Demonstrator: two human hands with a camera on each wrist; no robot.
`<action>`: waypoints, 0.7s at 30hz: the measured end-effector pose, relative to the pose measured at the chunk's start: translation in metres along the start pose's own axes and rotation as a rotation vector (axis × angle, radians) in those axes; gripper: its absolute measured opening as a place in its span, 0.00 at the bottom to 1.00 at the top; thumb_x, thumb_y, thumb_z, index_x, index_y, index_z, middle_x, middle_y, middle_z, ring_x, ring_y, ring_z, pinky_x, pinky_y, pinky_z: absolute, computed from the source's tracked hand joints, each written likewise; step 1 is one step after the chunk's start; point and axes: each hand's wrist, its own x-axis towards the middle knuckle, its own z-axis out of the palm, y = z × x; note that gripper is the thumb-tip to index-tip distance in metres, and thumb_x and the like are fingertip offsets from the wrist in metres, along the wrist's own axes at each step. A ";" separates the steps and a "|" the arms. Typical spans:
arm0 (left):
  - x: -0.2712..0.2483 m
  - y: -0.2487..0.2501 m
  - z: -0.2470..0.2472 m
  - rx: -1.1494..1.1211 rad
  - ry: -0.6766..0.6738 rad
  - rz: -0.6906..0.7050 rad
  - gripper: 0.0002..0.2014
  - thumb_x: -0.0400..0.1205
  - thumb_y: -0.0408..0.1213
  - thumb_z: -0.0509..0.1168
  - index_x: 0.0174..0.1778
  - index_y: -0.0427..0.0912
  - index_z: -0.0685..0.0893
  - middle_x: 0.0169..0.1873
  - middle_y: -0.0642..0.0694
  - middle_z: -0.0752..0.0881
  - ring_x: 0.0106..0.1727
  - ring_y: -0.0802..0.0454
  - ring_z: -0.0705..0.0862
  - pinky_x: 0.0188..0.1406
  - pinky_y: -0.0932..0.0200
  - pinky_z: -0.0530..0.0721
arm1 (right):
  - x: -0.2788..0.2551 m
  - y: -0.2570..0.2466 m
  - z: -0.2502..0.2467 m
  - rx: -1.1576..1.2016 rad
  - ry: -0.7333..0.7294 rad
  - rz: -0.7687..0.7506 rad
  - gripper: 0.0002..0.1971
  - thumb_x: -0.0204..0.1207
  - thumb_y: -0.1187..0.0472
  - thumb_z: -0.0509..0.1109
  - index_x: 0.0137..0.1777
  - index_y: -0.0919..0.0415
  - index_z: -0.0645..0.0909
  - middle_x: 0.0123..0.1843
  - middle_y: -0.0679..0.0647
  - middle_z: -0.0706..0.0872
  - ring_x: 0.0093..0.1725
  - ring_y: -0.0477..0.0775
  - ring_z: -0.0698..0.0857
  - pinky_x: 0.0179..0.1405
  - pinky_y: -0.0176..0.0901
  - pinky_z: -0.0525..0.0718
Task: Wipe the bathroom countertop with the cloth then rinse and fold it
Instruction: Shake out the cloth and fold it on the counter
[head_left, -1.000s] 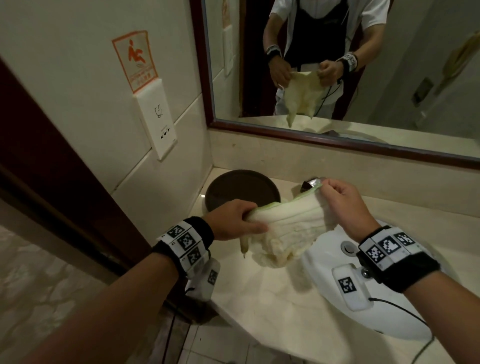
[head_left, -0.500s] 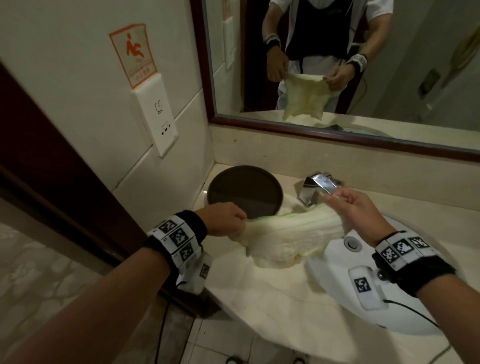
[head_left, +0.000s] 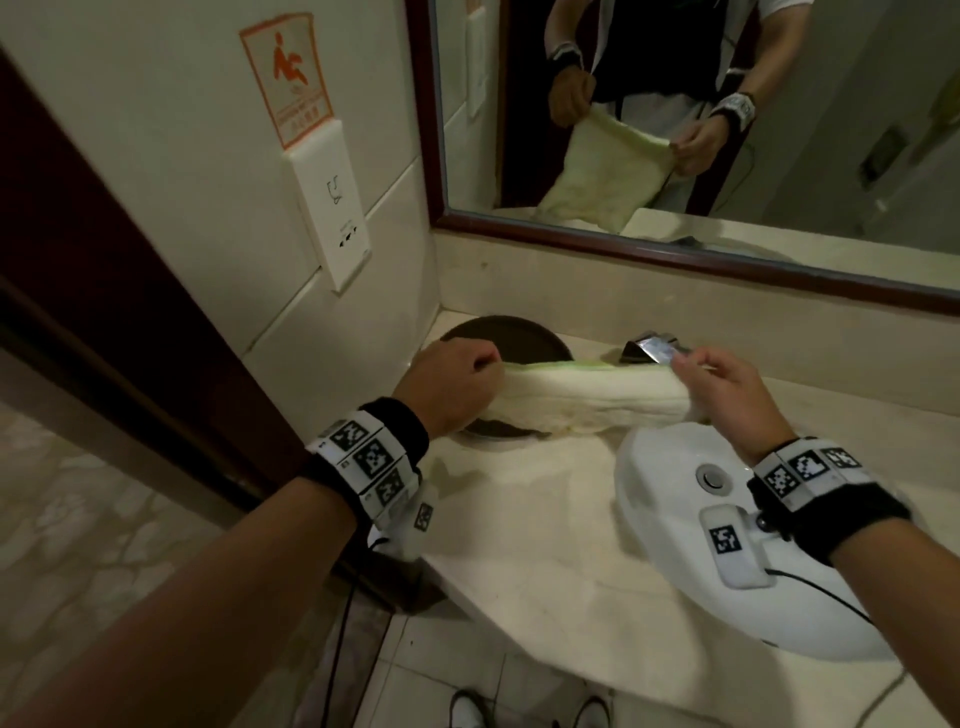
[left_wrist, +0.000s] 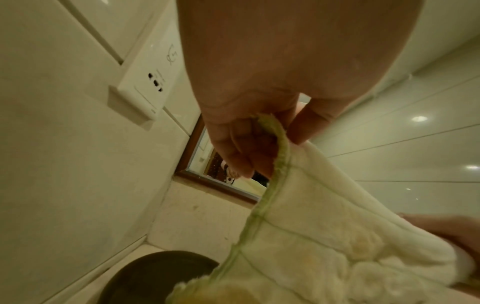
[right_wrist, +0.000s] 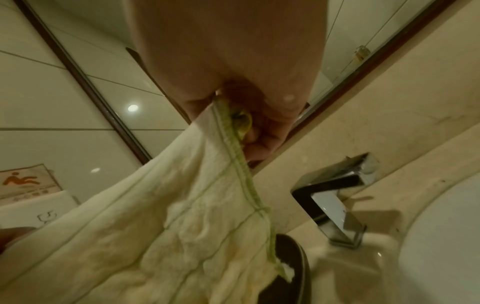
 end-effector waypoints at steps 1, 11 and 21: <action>-0.006 -0.005 0.007 -0.004 -0.041 -0.018 0.12 0.81 0.37 0.59 0.31 0.46 0.79 0.28 0.51 0.79 0.33 0.51 0.77 0.30 0.60 0.73 | -0.005 0.008 0.002 -0.008 -0.025 0.017 0.12 0.82 0.62 0.68 0.36 0.63 0.77 0.29 0.50 0.79 0.25 0.40 0.76 0.23 0.32 0.75; -0.074 -0.081 0.112 0.121 -0.563 -0.373 0.12 0.83 0.39 0.56 0.53 0.43 0.85 0.56 0.42 0.86 0.57 0.42 0.83 0.54 0.56 0.78 | -0.074 0.156 0.023 -0.322 -0.333 0.319 0.16 0.81 0.56 0.69 0.33 0.61 0.77 0.21 0.45 0.75 0.25 0.50 0.72 0.28 0.40 0.71; -0.040 -0.104 0.121 0.103 -0.345 -0.462 0.09 0.82 0.40 0.59 0.53 0.44 0.81 0.51 0.44 0.86 0.51 0.44 0.83 0.49 0.54 0.80 | -0.044 0.158 0.030 -0.395 -0.215 0.151 0.11 0.82 0.61 0.66 0.37 0.54 0.78 0.32 0.51 0.83 0.35 0.52 0.80 0.37 0.44 0.76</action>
